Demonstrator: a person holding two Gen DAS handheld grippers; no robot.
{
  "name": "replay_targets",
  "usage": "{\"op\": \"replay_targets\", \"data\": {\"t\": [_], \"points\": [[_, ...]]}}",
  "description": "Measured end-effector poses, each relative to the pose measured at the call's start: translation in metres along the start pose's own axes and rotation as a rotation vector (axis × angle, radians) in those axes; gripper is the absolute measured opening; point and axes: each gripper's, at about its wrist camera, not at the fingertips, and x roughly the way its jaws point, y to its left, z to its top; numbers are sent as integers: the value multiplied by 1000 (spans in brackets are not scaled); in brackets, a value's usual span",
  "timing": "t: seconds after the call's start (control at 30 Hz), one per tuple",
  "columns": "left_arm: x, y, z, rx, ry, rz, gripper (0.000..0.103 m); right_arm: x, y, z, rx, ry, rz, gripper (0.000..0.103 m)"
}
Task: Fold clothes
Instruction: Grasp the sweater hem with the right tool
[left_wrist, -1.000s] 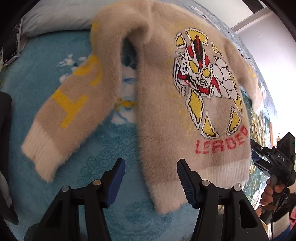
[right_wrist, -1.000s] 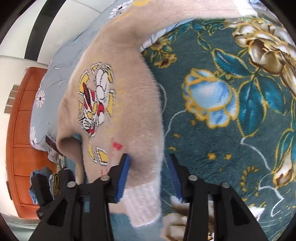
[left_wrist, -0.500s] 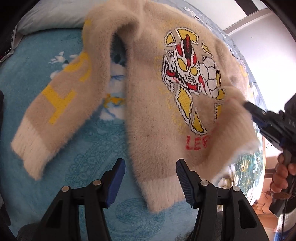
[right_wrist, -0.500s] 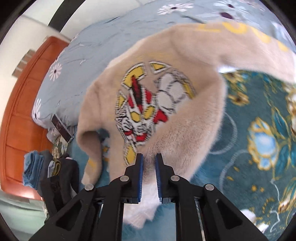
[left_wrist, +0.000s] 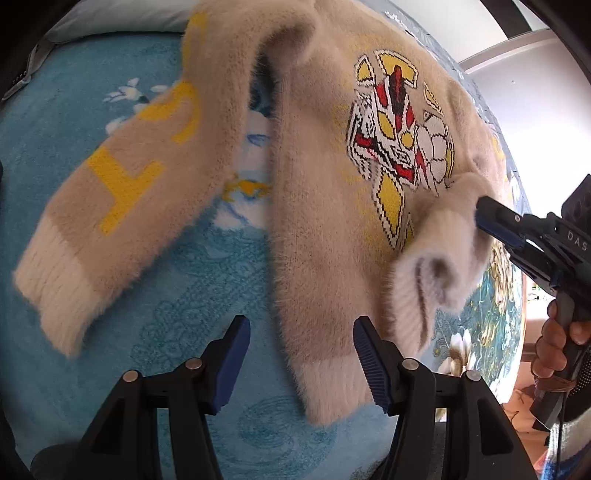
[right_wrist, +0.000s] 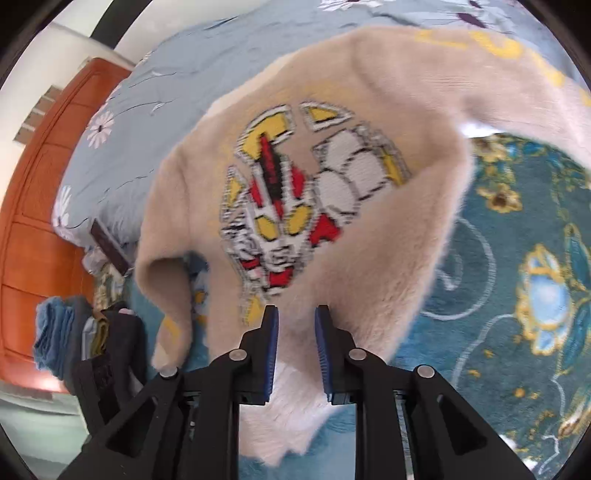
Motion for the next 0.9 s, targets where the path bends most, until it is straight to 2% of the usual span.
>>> {"op": "replay_targets", "data": {"t": [0.07, 0.2, 0.27, 0.37, 0.43, 0.63, 0.67, 0.8, 0.9], "points": [[0, -1, -2, 3, 4, 2, 62, -8, -12, -3, 13, -20, -30, 21], [0, -4, -4, 9, 10, 11, 62, -19, -39, -7, 58, -44, -95, 36], [1, -4, -5, 11, 15, 12, 62, -14, -46, -8, 83, -40, -87, 37], [4, -7, -8, 22, 20, 13, 62, -8, -58, -11, 120, -35, -74, 45], [22, -18, 5, 30, 25, 11, 62, -4, -66, -12, 145, -32, -65, 45], [26, -21, 7, 34, 28, 10, 62, 5, -85, -17, 222, -33, -28, 45], [26, -21, 7, 33, 29, 13, 62, 4, -85, -18, 237, -40, -15, 43], [26, -18, 9, 19, 24, 8, 62, -4, -82, -19, 277, -68, 21, 13], [23, -18, 11, 20, 9, 1, 62, -28, -76, -18, 234, -92, 14, 10]]}}
